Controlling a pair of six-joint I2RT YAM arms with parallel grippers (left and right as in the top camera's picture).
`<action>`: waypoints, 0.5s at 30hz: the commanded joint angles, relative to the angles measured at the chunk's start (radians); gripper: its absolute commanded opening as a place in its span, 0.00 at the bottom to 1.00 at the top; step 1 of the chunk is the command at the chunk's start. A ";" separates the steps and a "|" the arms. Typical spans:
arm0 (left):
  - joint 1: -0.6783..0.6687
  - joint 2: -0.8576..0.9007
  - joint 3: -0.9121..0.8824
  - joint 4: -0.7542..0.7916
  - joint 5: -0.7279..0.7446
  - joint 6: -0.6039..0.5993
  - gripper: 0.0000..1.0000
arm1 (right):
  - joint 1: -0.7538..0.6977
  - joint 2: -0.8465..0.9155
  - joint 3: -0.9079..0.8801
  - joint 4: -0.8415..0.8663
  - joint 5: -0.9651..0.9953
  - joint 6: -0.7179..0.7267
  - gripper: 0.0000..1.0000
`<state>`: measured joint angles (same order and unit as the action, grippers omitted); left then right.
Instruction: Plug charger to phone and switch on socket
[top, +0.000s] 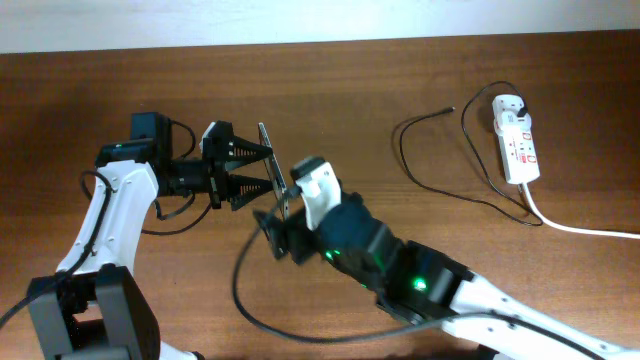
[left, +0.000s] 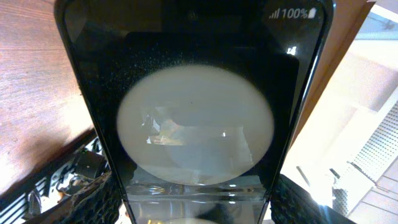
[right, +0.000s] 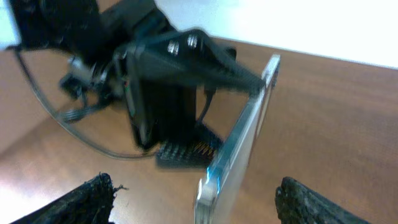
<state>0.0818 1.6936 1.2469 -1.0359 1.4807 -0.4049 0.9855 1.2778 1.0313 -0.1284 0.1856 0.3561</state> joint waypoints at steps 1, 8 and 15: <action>0.006 -0.003 0.002 0.000 0.039 0.002 0.52 | 0.004 0.077 0.013 0.083 0.067 -0.008 0.74; 0.006 -0.003 0.002 0.000 0.038 0.002 0.53 | 0.004 0.111 0.013 0.105 0.066 -0.008 0.41; 0.006 -0.003 0.002 0.000 0.038 0.002 0.52 | 0.004 0.111 0.013 0.091 0.066 -0.008 0.18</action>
<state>0.0898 1.6936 1.2469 -1.0344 1.4761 -0.4042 0.9817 1.3849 1.0317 -0.0437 0.2802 0.3576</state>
